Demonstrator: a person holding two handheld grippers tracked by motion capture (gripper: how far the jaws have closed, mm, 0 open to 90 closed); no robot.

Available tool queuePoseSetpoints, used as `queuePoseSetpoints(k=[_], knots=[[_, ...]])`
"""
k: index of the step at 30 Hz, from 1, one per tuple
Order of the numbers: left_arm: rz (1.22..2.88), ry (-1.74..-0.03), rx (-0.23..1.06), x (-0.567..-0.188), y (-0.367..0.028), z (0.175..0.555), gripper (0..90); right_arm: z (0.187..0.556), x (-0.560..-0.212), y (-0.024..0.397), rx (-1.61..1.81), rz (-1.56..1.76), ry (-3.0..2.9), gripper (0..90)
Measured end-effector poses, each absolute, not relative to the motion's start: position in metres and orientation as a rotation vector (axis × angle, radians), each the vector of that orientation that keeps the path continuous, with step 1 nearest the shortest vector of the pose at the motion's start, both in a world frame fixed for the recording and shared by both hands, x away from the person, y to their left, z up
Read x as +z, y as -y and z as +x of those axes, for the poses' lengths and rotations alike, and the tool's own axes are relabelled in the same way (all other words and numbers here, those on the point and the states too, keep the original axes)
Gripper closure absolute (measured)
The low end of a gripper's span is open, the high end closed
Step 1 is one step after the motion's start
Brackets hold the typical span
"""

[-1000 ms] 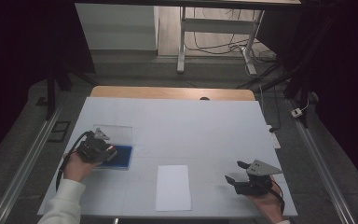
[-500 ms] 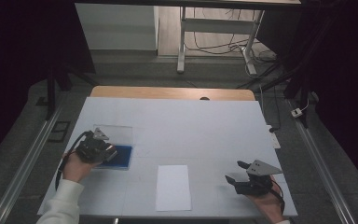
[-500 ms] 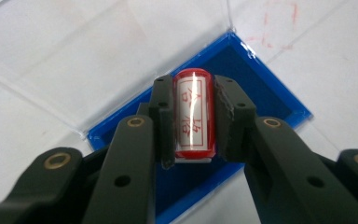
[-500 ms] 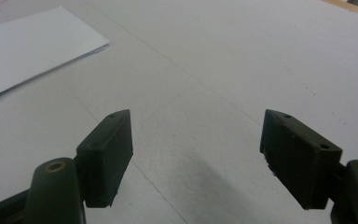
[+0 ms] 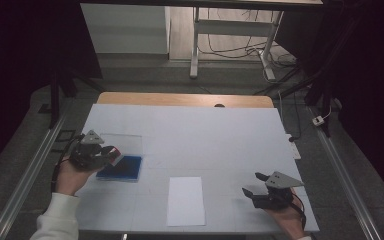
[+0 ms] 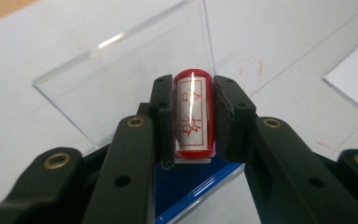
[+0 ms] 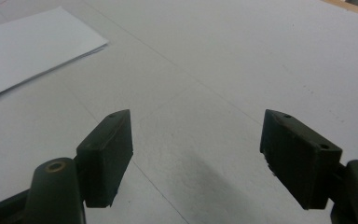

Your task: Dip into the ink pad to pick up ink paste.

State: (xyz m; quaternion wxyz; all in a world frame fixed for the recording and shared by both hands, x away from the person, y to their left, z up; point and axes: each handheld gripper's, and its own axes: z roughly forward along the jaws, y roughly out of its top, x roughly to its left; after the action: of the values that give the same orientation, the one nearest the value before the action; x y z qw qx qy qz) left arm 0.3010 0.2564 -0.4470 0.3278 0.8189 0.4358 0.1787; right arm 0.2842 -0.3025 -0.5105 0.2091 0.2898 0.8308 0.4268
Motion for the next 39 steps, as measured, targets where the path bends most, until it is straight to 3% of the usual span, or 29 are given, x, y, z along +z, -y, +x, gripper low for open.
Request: queuePoseSetpoints(k=[10,39], knots=[[2.118,-1.148,0.478,-0.440,-0.265,0.297,70.3,0.285,-0.512,0.302,1.182,0.805,-2.316,24.7],[2.222,-1.172,0.373,-0.480,-0.251,0.317,70.3,0.286,-0.513,0.302,1.165,0.812,-2.333,24.7]])
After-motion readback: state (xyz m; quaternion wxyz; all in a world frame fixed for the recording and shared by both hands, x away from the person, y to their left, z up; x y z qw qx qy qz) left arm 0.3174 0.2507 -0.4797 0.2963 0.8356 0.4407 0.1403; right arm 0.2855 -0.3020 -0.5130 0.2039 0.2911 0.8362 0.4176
